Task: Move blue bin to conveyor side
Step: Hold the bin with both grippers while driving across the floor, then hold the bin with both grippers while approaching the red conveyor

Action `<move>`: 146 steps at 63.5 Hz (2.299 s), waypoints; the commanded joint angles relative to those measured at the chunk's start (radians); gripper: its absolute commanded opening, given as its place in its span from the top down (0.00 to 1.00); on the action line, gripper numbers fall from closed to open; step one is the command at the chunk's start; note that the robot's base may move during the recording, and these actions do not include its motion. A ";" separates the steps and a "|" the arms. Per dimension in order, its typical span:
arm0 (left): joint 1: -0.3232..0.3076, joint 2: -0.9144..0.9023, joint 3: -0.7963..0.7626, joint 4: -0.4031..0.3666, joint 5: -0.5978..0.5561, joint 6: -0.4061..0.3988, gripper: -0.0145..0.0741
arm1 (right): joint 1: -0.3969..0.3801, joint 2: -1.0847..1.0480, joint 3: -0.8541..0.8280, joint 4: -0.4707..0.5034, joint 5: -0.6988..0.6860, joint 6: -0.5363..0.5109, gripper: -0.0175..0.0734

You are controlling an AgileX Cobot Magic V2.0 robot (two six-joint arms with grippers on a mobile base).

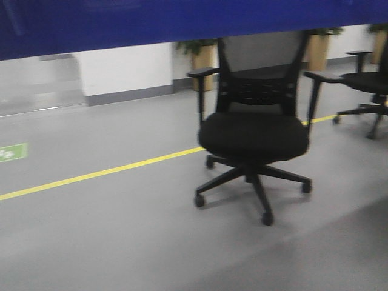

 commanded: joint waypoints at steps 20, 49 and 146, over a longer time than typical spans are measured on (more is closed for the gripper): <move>-0.004 -0.025 -0.018 -0.040 -0.086 0.018 0.86 | -0.001 -0.017 -0.017 -0.017 -0.126 -0.010 0.88; -0.004 -0.025 -0.018 -0.040 -0.086 0.018 0.86 | -0.001 -0.017 -0.017 -0.017 -0.126 -0.010 0.88; -0.004 -0.025 -0.018 -0.040 -0.086 0.018 0.86 | -0.001 -0.017 -0.017 -0.017 -0.126 -0.010 0.88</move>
